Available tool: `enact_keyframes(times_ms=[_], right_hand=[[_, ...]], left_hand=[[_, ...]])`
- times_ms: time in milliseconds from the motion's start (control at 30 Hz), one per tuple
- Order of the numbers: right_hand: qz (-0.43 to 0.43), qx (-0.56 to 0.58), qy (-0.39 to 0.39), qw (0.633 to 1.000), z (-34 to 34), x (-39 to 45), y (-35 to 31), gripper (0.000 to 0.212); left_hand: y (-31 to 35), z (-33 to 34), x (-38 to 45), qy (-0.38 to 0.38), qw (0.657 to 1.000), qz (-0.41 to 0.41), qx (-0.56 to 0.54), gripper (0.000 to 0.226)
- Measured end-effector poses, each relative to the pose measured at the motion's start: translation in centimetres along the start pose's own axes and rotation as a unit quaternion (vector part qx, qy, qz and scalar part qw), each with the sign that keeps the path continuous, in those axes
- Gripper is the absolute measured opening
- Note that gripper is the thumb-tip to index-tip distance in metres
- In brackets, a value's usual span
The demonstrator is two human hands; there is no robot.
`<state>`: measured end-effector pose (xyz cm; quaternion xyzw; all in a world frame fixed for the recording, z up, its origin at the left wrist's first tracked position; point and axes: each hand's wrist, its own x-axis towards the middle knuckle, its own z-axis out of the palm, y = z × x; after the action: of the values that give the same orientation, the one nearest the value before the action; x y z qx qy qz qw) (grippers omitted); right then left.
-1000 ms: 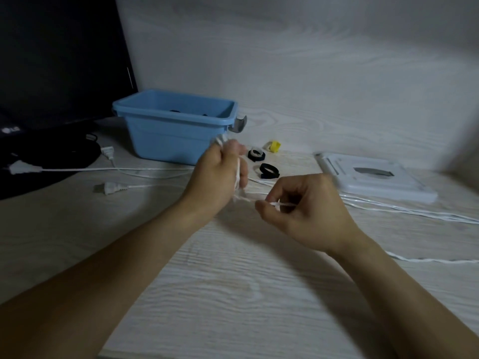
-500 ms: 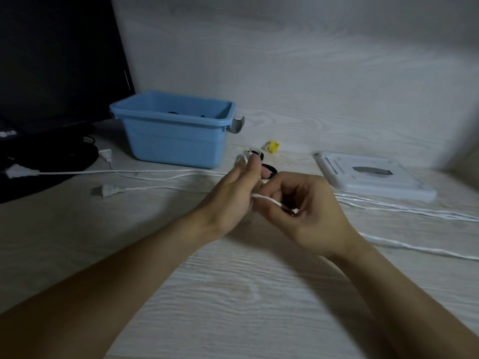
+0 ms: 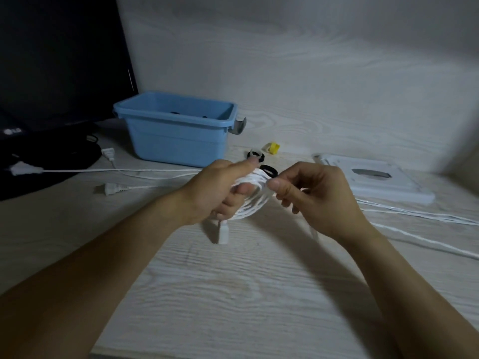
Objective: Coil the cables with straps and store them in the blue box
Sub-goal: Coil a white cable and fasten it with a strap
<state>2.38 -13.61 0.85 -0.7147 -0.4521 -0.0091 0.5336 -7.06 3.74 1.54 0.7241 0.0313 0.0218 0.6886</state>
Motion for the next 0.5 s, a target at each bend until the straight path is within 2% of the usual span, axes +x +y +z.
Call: enact_keyframes(times_ms=[100, 233, 367, 500], right_hand=[[0.061, 0.014, -0.022, 0.998, 0.1, 0.1, 0.3, 0.034], [0.106, -0.002, -0.051, 0.993, 0.1, -0.1, 0.6, 0.043], [0.138, -0.002, -0.005, 0.99, -0.6, 0.3, 0.8, 0.038], [0.177, 0.006, 0.04, 0.983, -1.6, 0.7, 1.3, 0.034]], left_hand=[[0.1, -0.9, 0.4, 0.049, 0.991, -0.044, -0.117, 0.055], [0.7, -2.5, 0.7, 0.136, 0.953, -0.017, -0.27, 0.056], [1.2, -4.3, 0.8, 0.237, 0.899, 0.043, -0.367, 0.048], [1.6, -5.9, 0.7, 0.319, 0.847, 0.087, -0.415, 0.047]])
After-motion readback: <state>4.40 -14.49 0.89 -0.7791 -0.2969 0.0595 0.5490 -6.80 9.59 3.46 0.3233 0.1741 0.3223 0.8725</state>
